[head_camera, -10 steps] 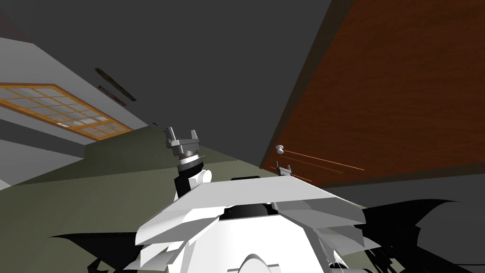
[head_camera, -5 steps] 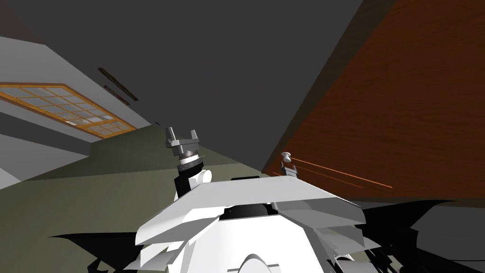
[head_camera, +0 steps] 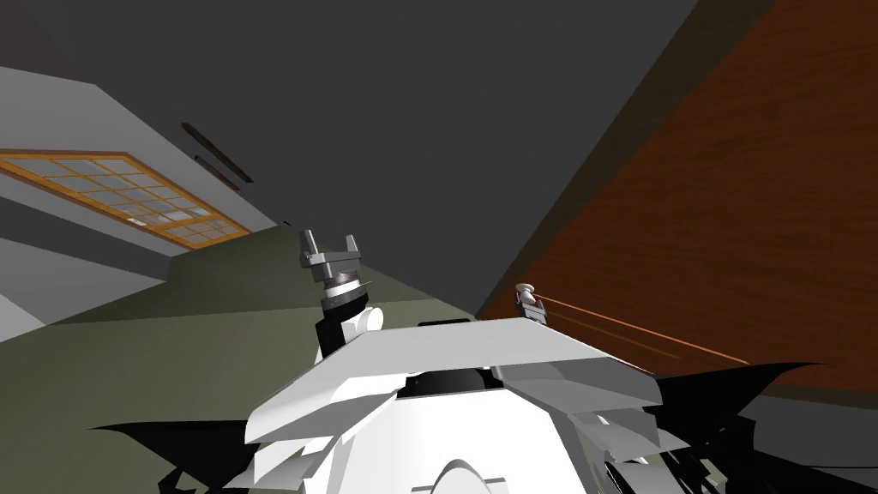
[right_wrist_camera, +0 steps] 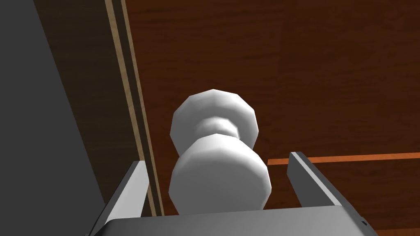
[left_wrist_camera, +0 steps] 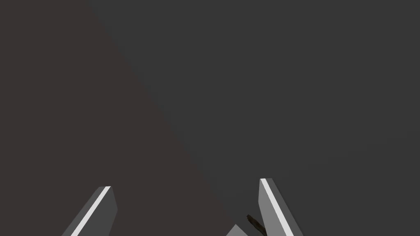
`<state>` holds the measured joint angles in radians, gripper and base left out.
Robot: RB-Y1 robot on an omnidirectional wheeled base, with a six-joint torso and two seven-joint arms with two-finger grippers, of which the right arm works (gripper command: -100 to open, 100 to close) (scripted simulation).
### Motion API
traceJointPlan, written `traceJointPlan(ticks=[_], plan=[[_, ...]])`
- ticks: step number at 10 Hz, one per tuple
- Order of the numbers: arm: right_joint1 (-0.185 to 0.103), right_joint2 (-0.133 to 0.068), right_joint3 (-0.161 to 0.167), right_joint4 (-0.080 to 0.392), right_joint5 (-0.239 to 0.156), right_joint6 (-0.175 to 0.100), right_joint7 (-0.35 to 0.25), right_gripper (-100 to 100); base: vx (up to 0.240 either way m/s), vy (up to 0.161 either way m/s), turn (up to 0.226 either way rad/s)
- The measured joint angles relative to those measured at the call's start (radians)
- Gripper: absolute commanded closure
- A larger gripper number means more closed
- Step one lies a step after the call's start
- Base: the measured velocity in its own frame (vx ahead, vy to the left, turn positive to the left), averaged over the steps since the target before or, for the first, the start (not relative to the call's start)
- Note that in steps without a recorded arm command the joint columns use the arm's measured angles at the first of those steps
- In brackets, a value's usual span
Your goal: Pull the door open
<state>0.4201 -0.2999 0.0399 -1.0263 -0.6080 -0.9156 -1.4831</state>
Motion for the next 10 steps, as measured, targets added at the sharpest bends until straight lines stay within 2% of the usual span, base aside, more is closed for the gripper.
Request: traceJointPlan(ticks=[1,6,10], plan=[[-0.001,-0.001,-0.001,0.002,-0.001,0.0,-0.003,100,-0.01,-0.002,-0.018],[0.0,-0.001,0.0,0.0,0.0,0.001,0.001,100,-0.008,0.0,0.003],[0.005,-0.016,0.024,-0.005,0.017,-0.013,-0.017,100,-0.175,-0.008,0.07]])
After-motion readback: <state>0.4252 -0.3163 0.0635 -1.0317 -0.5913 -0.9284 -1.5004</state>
